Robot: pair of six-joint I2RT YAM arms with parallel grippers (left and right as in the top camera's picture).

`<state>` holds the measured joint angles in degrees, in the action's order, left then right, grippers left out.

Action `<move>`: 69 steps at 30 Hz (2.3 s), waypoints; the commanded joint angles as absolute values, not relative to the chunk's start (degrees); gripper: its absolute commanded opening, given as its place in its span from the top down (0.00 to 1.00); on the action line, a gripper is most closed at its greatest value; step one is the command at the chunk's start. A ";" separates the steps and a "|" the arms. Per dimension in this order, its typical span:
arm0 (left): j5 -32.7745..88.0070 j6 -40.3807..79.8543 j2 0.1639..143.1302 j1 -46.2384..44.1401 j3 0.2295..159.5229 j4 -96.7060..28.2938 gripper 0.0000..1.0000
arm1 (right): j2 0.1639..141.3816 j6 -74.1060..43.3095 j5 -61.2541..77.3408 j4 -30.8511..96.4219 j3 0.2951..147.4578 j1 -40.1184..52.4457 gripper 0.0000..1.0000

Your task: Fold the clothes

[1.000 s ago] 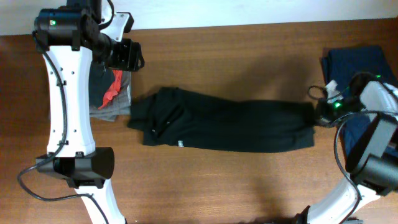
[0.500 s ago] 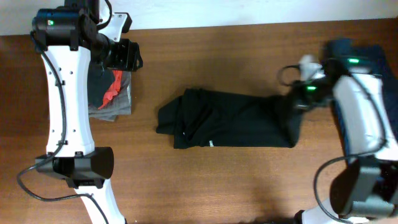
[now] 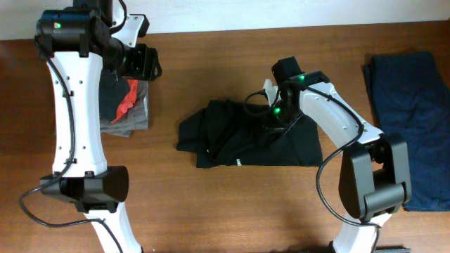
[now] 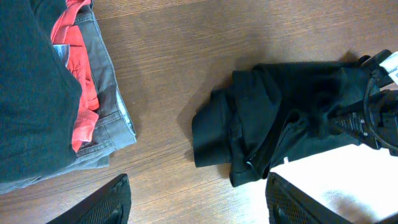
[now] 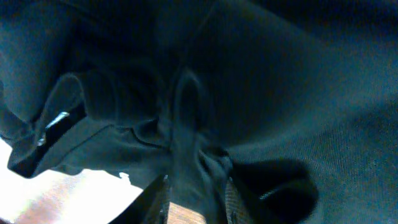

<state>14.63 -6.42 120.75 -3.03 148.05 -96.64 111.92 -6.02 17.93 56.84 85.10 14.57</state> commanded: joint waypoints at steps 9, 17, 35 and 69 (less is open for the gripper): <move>15.27 -7.33 119.96 -2.83 148.79 -96.71 0.30 | 107.53 -4.95 17.34 60.60 85.06 1.37 0.91; 15.27 -7.33 119.96 -2.83 148.79 -95.61 0.26 | 110.08 -4.93 20.01 53.58 74.72 6.87 0.95; 14.63 -7.33 120.09 -2.83 148.00 -96.71 0.14 | 100.82 -0.99 20.60 53.25 75.26 6.72 0.96; 34.39 -5.41 122.19 -5.21 97.08 -70.85 0.01 | 96.36 1.83 22.20 55.75 79.79 1.74 0.95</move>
